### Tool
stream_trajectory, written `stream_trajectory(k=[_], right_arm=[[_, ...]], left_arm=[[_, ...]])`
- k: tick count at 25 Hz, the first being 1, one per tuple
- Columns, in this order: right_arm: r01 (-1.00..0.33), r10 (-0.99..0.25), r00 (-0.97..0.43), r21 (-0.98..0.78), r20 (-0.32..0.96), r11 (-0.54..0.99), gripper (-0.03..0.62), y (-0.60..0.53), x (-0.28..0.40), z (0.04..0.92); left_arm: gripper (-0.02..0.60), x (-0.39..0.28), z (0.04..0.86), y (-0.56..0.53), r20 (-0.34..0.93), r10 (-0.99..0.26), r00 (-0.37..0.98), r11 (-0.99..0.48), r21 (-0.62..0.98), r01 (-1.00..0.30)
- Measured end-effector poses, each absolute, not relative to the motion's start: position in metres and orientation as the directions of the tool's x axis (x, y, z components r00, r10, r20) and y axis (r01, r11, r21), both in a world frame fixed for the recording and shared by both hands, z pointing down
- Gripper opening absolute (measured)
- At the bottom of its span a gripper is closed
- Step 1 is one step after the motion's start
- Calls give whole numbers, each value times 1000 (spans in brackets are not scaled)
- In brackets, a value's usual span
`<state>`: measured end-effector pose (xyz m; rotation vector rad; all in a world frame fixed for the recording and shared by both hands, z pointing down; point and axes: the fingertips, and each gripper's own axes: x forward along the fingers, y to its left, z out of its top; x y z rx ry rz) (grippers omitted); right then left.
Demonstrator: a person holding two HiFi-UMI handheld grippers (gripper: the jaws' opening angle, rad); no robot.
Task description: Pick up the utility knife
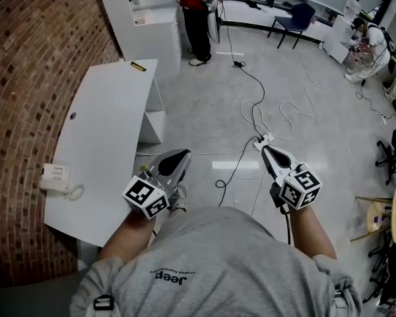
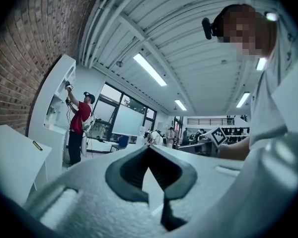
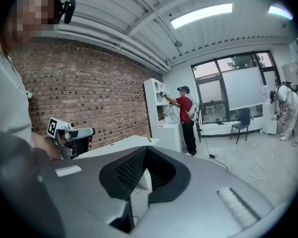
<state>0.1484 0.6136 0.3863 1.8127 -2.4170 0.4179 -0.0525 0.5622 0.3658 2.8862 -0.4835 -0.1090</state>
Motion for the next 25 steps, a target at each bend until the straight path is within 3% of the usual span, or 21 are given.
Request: stream_trajectory(k=[11,25], right_arm=[[-968,-958,-226,-147,177,201,9,414,95,356],[-966,-947,-243,-140,212,217,9,248,80,360]], left_arm=[[-2,-92,352,360,-50,-225,973,-957,198,-211],[-2,-117,379,213,-37,-264,964,-929,278,-244]])
